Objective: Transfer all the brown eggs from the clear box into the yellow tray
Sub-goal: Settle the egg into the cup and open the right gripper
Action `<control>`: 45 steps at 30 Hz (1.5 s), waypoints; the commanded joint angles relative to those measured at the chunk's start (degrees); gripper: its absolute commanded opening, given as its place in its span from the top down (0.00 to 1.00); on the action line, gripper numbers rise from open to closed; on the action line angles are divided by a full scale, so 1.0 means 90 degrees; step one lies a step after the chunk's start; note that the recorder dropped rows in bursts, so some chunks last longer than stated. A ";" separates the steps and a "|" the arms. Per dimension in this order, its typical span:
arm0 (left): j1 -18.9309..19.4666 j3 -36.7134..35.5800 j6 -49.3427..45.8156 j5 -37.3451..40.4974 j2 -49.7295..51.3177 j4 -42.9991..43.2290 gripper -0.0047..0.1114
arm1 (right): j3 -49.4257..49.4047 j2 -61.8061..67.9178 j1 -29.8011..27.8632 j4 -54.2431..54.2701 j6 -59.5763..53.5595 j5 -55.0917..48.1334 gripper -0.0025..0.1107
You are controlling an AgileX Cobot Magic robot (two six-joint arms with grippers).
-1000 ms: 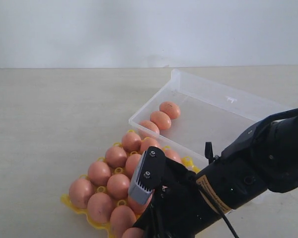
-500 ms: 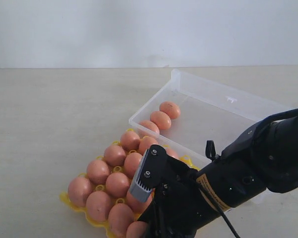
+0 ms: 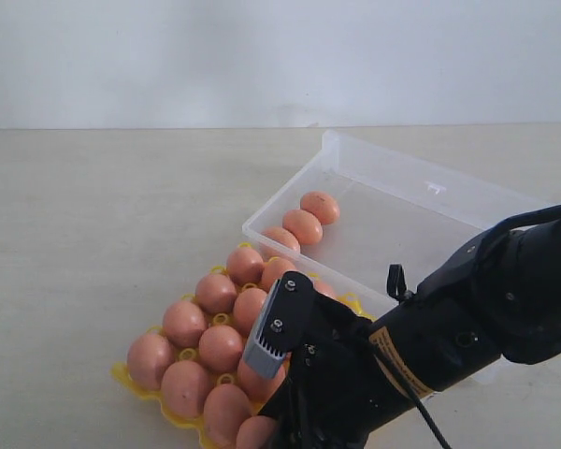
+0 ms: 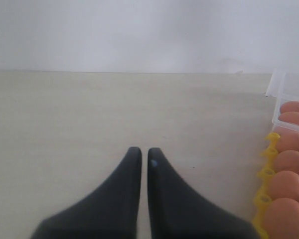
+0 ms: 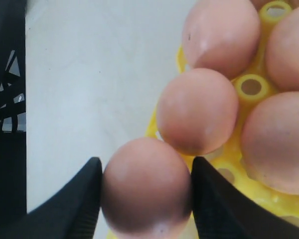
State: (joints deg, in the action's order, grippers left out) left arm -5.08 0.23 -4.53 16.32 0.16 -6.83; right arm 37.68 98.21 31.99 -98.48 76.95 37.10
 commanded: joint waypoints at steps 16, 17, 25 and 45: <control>-0.0034 -0.0026 0.0002 -0.0033 -0.0018 0.0018 0.92 | 0.0000 -0.0045 0.0001 0.0276 0.0076 -0.0433 0.48; -0.0034 -0.0026 0.0002 -0.0033 -0.0018 0.0018 0.92 | 0.0000 -0.0045 0.0001 0.0276 0.0076 -0.0433 0.48; -0.0034 -0.0026 0.0002 -0.0045 -0.0018 0.0018 0.92 | 0.0274 -0.0045 0.0001 0.0302 0.0143 -0.0433 0.48; -0.0034 -0.0026 0.0002 -0.0025 -0.0018 0.0018 0.92 | 0.0574 -0.0599 0.0001 0.0302 0.0992 0.0228 0.48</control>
State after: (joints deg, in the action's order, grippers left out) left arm -5.08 0.23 -4.53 16.32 0.16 -6.83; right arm 42.66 95.76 31.99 -95.73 85.53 38.84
